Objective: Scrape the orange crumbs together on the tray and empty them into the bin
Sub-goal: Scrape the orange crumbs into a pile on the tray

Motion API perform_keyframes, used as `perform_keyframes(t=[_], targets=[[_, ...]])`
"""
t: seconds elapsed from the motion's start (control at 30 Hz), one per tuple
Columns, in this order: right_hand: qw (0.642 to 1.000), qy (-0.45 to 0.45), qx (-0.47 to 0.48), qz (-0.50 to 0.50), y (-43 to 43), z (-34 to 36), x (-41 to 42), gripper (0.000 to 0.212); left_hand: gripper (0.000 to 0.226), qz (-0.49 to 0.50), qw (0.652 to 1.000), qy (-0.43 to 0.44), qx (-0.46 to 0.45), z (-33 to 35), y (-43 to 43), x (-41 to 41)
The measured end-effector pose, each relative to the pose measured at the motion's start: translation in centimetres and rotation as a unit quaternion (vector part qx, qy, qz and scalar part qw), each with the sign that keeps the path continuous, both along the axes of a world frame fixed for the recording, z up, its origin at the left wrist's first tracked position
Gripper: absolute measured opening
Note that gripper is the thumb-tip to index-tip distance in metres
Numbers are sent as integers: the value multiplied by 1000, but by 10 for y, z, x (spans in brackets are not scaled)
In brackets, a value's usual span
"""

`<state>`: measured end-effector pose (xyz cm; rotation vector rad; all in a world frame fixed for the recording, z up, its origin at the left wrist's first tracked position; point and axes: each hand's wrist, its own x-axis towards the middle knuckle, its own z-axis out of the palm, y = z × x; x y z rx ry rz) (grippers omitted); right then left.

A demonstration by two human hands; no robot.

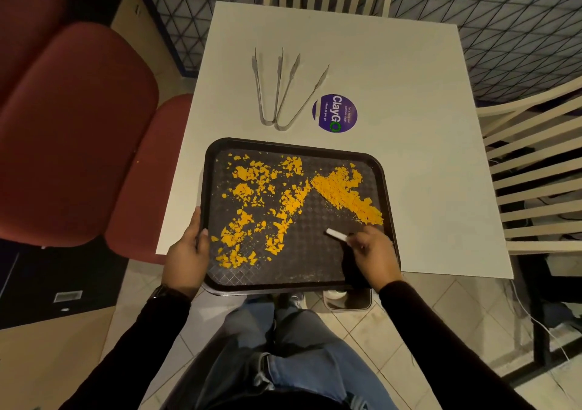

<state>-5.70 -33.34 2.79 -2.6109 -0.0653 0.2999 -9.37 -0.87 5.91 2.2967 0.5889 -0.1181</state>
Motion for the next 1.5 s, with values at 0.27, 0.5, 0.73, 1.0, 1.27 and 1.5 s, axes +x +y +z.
perform_keyframes(t=[0.27,0.5,0.73,1.0,1.27,1.5], targets=[[975,-10,47,218,59,9,-29,14,50,6,1000,-21,-11,5,-4,-3],[982,-39,26,185,84,8,-12,8,50,-1,1000,-13,-16,1,-2,-5],[998,0,36,46,87,7,13,14,50,-2,999,-2,-32,-2,-1,-7],[978,-5,37,205,91,16,-30,6,50,-2,1000,-4,-26,2,1,-5],[987,-30,40,151,109,13,-5,10,51,-3,1000,-3,-20,3,1,-6],[998,-10,50,38,107,14,26,14,51,-3,1000,2,-25,4,1,-9]])
